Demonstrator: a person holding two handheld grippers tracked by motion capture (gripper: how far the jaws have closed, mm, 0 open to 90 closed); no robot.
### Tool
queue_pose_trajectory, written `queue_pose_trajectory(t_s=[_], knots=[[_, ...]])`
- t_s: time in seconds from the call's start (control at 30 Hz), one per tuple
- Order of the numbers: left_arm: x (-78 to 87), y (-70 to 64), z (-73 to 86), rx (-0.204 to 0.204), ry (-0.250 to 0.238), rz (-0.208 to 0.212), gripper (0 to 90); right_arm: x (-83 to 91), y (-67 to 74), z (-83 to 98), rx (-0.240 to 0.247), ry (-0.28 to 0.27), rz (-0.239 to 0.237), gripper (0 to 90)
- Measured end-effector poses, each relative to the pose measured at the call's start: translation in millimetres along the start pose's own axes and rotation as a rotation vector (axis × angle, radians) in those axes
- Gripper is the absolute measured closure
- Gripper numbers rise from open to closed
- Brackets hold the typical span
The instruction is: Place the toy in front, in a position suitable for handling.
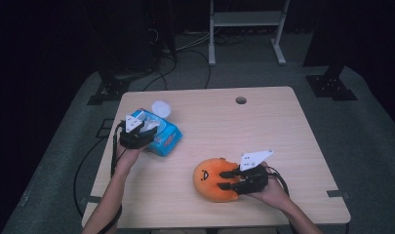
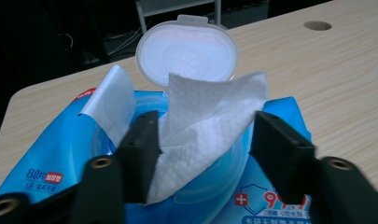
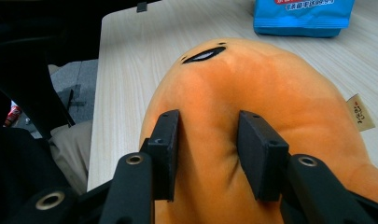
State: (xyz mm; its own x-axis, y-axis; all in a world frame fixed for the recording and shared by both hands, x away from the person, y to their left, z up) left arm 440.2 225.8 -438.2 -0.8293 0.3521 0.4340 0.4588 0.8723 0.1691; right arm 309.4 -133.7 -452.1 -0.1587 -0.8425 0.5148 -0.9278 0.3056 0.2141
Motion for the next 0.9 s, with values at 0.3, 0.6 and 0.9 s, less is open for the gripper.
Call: queue_pose_trajectory(t_s=[0.3, 0.6, 0.9], knots=[[-4.1, 3.6, -1.2, -0.006, 0.028, -0.011, 85.1, 0.2, 0.8, 0.5, 0.008, 0.001, 0.004, 57.8], [1.4, 6.4, -2.2, 0.049, -0.001, 0.043, 87.5, 0.0, 0.6, 0.5, 0.005, -0.001, 0.005, 57.5], [15.2, 3.6, -19.9, 0.076, -0.072, 0.120, 87.8, -0.4, 0.6, 0.3, 0.014, 0.000, 0.012, 57.5]])
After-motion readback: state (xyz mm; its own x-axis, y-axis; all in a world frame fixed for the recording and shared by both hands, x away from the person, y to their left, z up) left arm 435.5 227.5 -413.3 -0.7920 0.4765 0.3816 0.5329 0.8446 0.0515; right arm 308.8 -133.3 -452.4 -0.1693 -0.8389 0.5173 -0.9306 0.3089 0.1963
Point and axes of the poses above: each handheld gripper's, and its own axes: x roughly backward along the jaws, z roughly out of its underside, y roughly to its left, the point moved 3 cm from there along -x, roughly forward along the jaws, and after that the axes turned 5 degrees about -x, right-handed, at the moved point
